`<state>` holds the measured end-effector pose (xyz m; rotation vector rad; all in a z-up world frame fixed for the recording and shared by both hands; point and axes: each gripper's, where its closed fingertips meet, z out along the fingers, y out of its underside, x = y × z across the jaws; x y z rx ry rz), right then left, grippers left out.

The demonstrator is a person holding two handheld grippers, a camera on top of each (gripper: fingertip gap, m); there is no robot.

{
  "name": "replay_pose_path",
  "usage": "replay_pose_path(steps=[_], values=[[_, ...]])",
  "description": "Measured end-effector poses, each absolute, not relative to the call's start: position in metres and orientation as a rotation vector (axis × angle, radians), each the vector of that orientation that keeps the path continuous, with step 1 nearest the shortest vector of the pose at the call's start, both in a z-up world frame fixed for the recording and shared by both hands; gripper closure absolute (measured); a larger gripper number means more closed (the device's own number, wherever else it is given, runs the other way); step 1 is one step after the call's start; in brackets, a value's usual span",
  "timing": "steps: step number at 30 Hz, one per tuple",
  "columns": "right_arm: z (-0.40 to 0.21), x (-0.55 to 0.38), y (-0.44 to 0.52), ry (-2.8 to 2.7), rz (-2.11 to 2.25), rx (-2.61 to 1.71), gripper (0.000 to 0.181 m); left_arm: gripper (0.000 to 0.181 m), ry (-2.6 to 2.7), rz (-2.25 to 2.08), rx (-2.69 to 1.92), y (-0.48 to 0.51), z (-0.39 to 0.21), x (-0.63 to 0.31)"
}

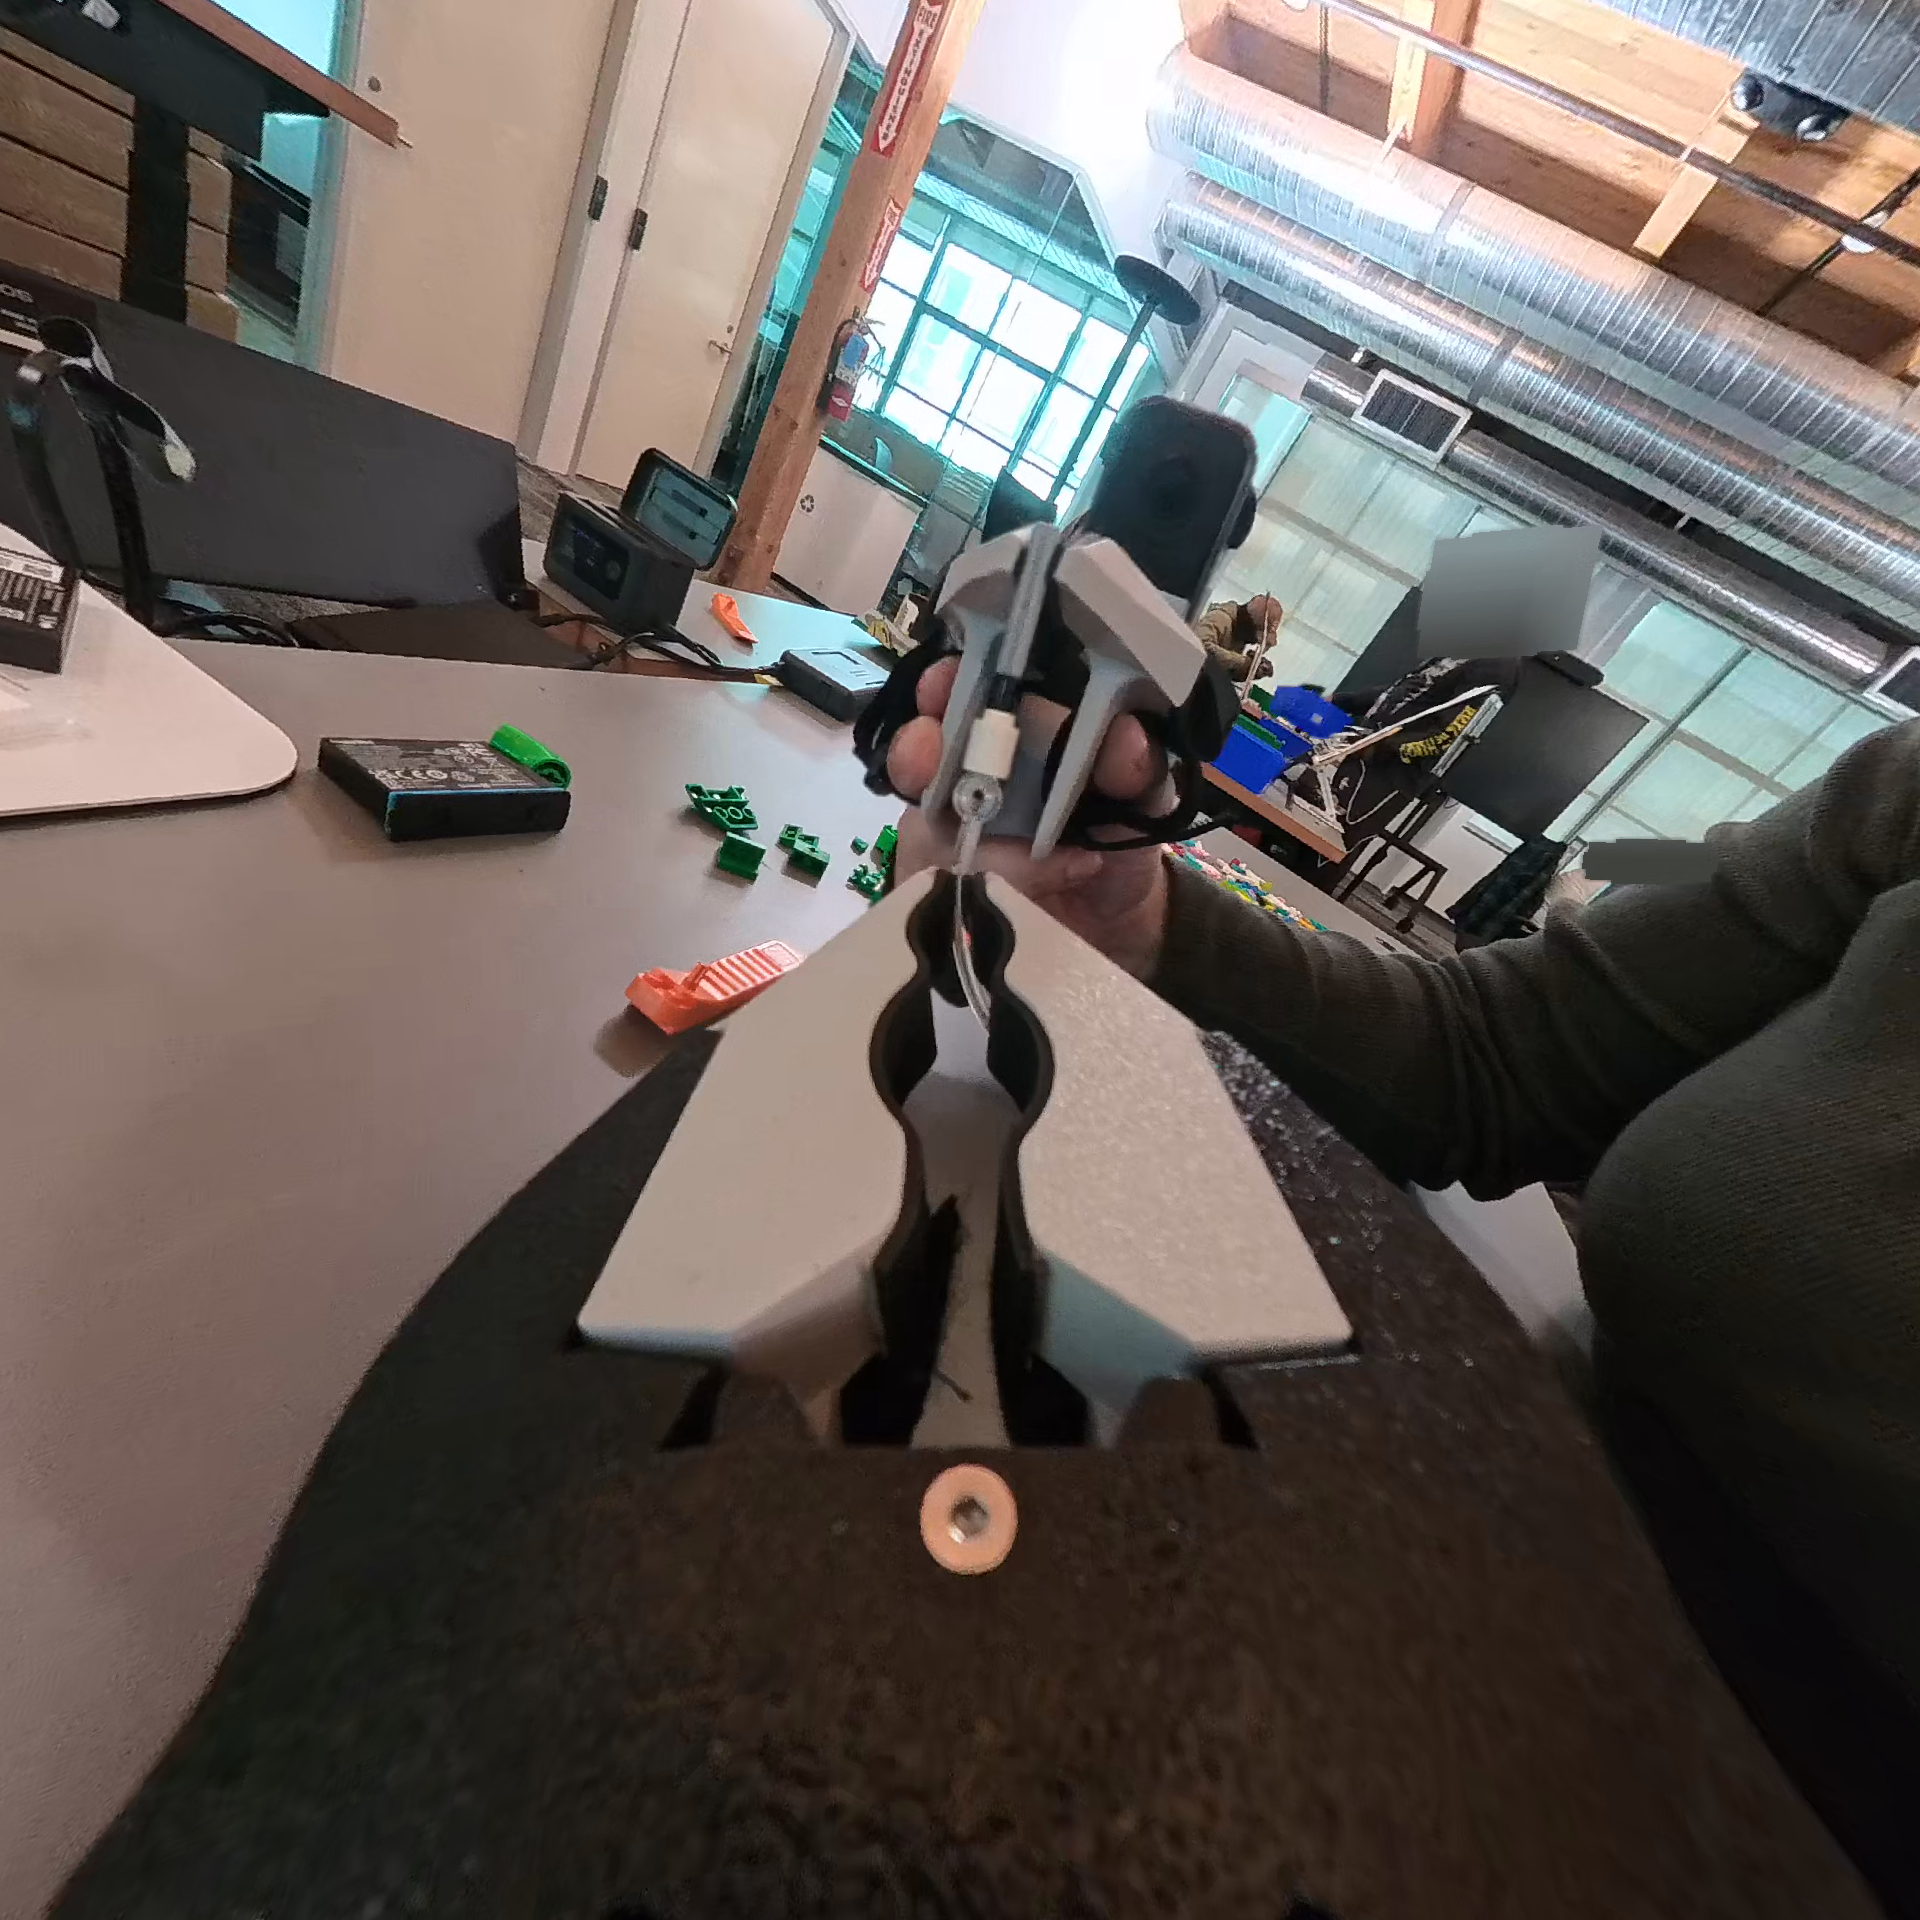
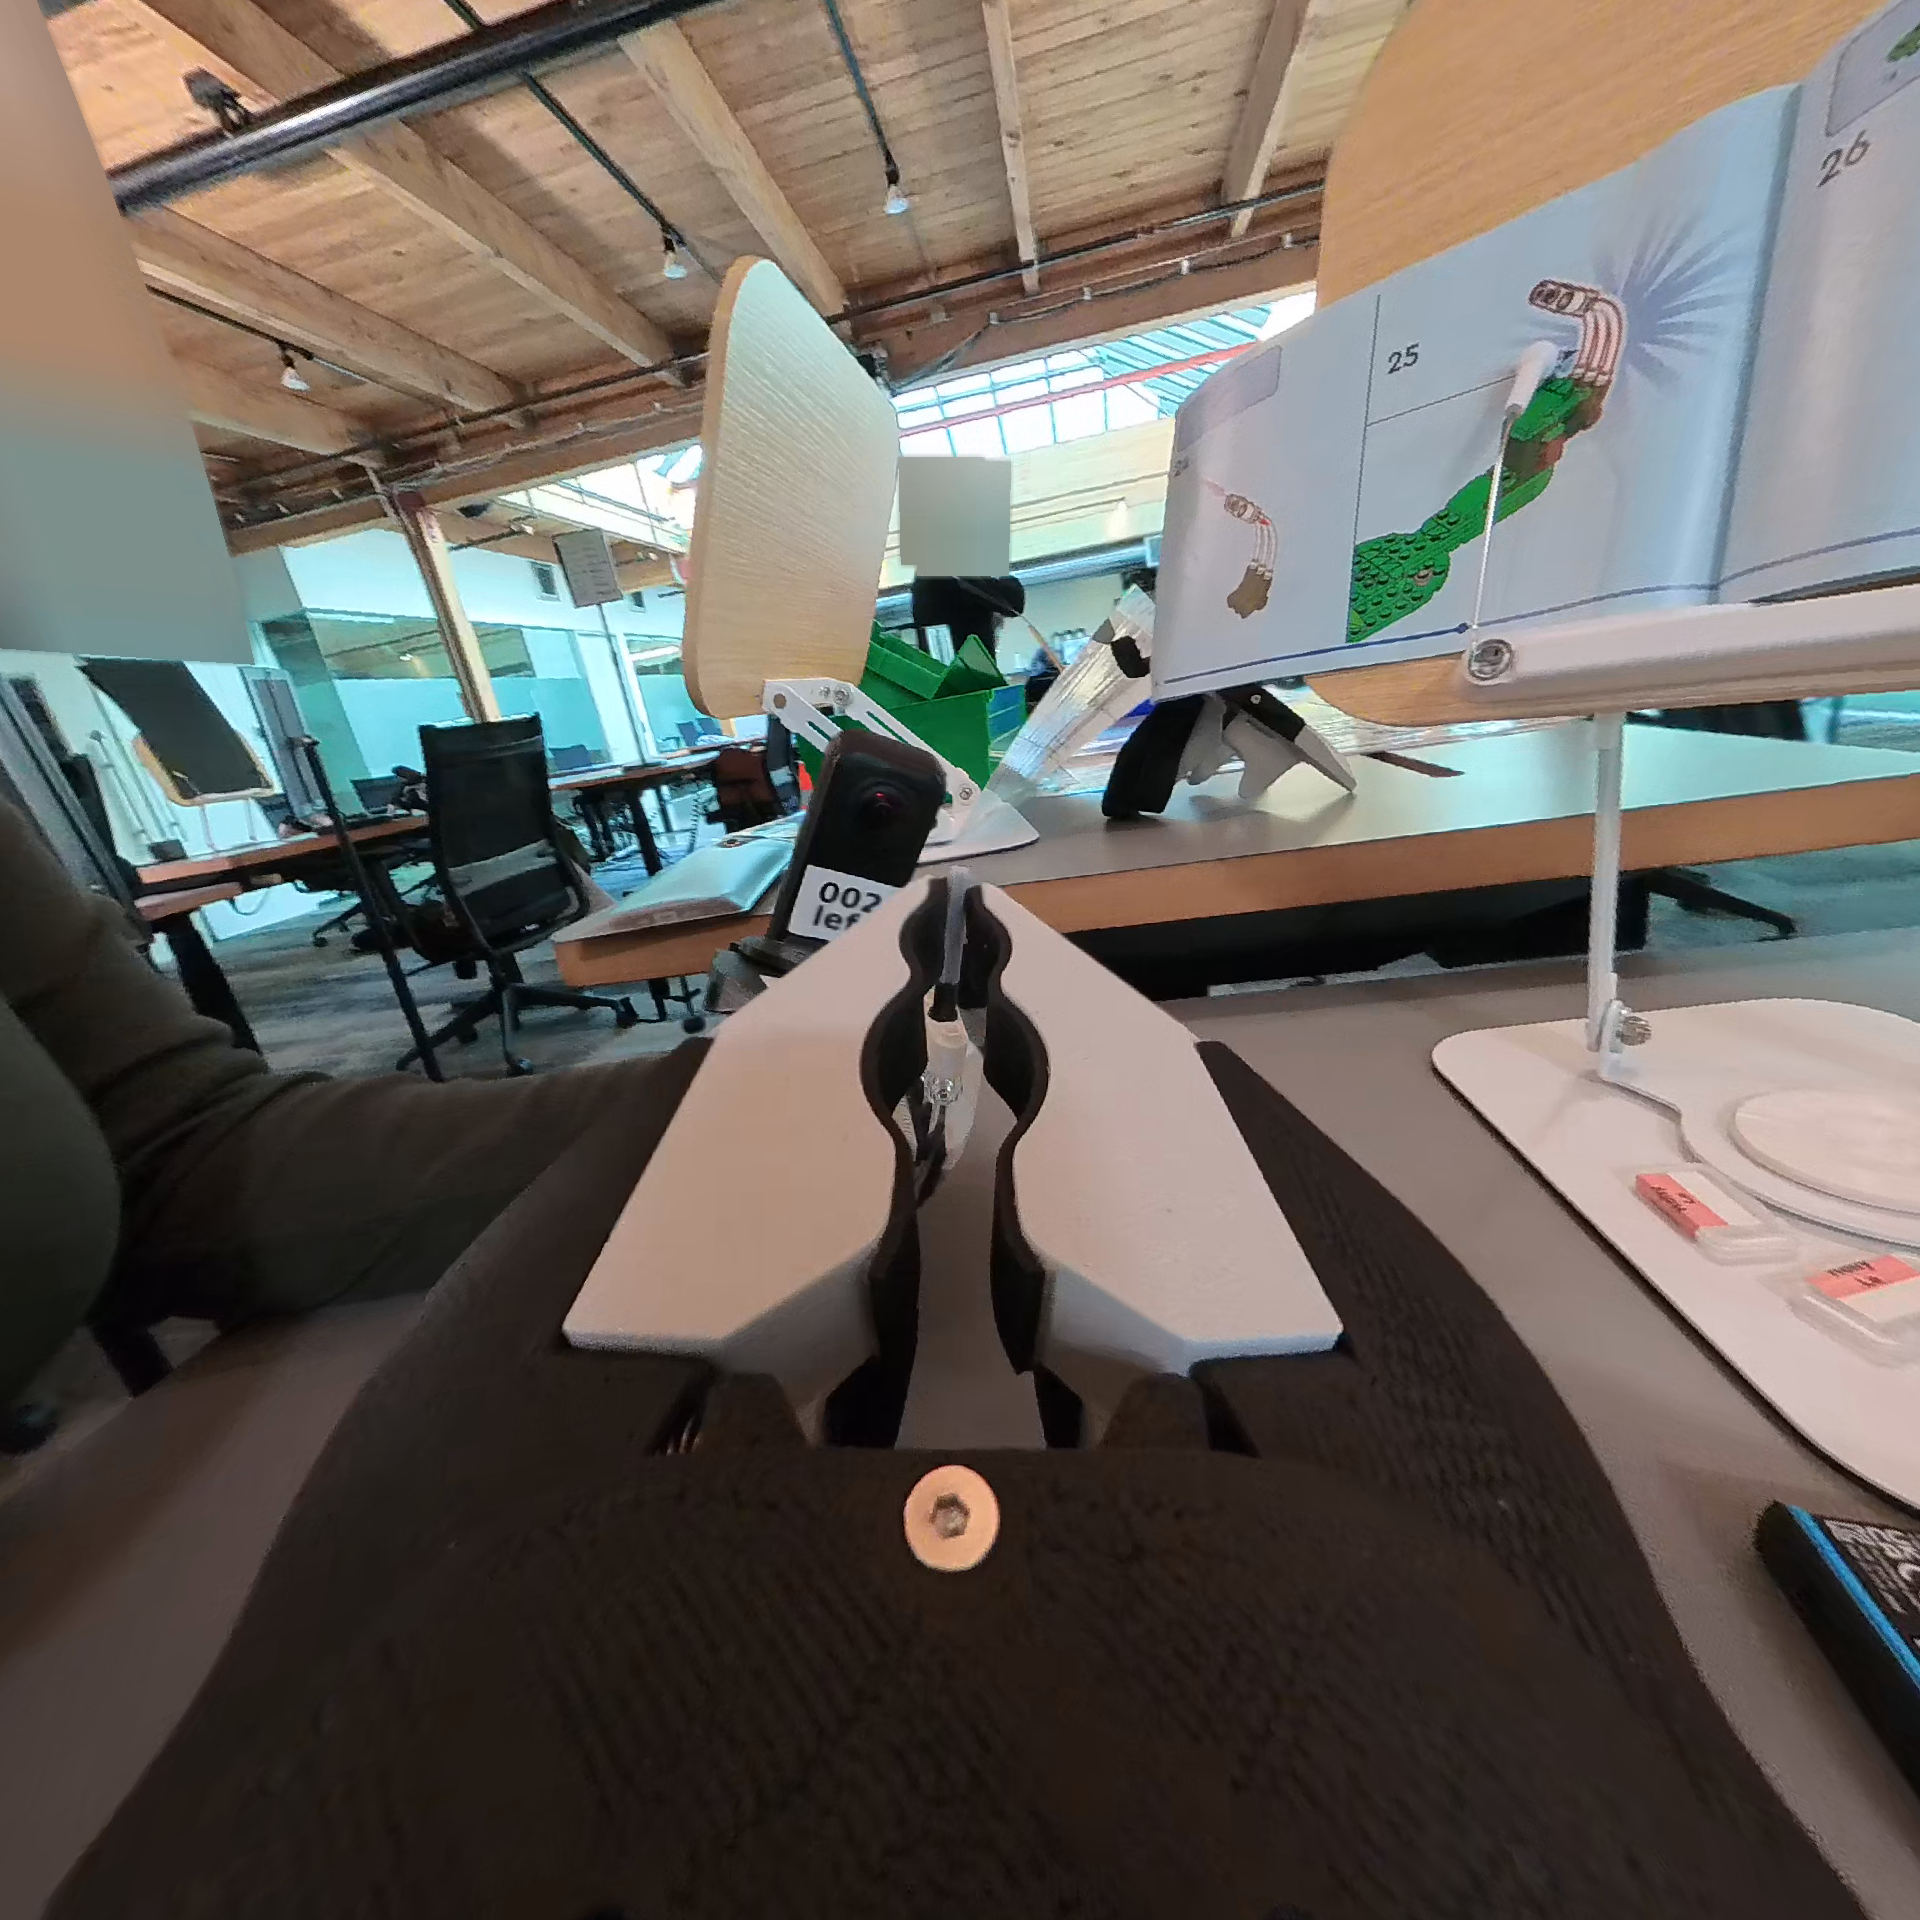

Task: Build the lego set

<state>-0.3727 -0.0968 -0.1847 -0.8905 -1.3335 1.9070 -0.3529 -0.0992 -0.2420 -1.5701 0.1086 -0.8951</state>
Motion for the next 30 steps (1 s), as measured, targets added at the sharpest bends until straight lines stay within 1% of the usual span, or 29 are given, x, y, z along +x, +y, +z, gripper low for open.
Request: replay_pose_path(steps=[13,20,30], values=[[-0.182,-0.338,-0.122,-1.537,2.231,-0.736,0.179,0.181,0.323,-1.125,-1.558,-0.124,-0.239,-0.318],[-0.18,-0.329,-0.131,-1.572,2.284,-0.663,0.179,0.181,0.378,-1.22,-1.538,-0.134,-0.237,-0.31],[-0.177,-0.332,-0.134,-1.556,2.204,-0.63,0.179,0.181,0.366,-1.243,-1.523,-0.135,-0.235,-0.311]])
